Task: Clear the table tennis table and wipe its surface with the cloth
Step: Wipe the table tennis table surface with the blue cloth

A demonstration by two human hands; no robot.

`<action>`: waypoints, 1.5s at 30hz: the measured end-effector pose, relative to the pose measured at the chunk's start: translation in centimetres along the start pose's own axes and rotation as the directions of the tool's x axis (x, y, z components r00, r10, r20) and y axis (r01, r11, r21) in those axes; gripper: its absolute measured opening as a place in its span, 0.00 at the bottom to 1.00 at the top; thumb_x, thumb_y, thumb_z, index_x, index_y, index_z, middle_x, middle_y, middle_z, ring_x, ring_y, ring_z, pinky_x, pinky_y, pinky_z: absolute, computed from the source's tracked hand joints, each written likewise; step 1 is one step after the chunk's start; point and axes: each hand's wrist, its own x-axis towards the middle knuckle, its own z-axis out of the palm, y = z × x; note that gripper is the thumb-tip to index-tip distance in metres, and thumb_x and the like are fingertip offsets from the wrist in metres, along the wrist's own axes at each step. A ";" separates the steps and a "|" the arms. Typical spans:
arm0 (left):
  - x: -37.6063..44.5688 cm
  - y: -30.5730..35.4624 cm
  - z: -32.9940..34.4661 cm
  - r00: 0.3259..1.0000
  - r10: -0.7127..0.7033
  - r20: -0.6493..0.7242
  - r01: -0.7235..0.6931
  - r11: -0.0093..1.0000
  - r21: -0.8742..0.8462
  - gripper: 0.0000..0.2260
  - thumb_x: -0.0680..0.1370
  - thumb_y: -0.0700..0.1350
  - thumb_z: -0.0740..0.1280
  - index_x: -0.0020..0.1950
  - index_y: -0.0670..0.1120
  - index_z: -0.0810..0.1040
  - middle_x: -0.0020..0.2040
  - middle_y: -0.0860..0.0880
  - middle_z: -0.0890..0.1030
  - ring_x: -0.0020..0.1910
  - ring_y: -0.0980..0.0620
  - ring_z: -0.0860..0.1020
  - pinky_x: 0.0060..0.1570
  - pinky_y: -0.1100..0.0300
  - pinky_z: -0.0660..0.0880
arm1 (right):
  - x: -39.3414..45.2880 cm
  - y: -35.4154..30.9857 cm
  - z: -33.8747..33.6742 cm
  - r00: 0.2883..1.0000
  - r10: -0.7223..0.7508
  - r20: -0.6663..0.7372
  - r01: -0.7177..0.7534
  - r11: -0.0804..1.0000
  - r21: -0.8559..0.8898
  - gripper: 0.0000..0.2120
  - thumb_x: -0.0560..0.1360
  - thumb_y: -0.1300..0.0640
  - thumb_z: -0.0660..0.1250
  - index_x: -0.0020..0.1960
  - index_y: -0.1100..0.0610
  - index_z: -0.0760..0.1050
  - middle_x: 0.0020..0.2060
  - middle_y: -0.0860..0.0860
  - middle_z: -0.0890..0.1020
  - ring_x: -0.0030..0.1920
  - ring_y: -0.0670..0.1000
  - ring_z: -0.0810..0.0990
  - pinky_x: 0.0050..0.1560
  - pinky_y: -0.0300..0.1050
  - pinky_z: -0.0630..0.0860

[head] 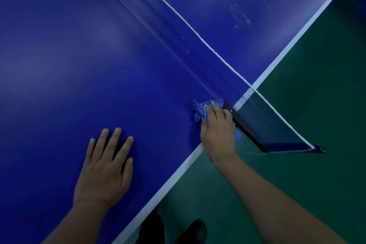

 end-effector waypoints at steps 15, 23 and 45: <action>-0.3 4.5 -0.8 0.996 -0.042 -0.075 0.030 0.987 -0.157 0.25 0.80 0.53 0.52 0.72 0.43 0.73 0.76 0.42 0.68 0.77 0.42 0.60 0.78 0.46 0.48 | -5.7 5.5 -4.4 0.999 0.004 -0.052 0.004 0.986 0.166 0.19 0.79 0.56 0.66 0.69 0.60 0.75 0.67 0.55 0.76 0.60 0.58 0.72 0.64 0.50 0.67; -1.0 17.4 -2.6 0.973 -0.139 -0.183 0.032 0.871 -0.490 0.21 0.80 0.51 0.57 0.69 0.43 0.76 0.72 0.46 0.73 0.73 0.46 0.67 0.76 0.47 0.57 | -10.0 8.6 -11.1 0.920 -0.386 -0.073 0.378 0.819 0.431 0.21 0.79 0.50 0.64 0.69 0.57 0.74 0.67 0.50 0.76 0.59 0.55 0.76 0.59 0.53 0.76; 10.7 42.6 -10.1 0.795 -0.423 -0.435 0.114 0.808 -0.578 0.19 0.80 0.51 0.60 0.67 0.45 0.78 0.70 0.49 0.73 0.72 0.50 0.68 0.73 0.44 0.63 | 12.8 27.3 -20.3 0.741 -0.669 -0.050 0.617 0.650 0.444 0.24 0.81 0.45 0.58 0.70 0.58 0.74 0.67 0.52 0.76 0.65 0.53 0.73 0.67 0.40 0.64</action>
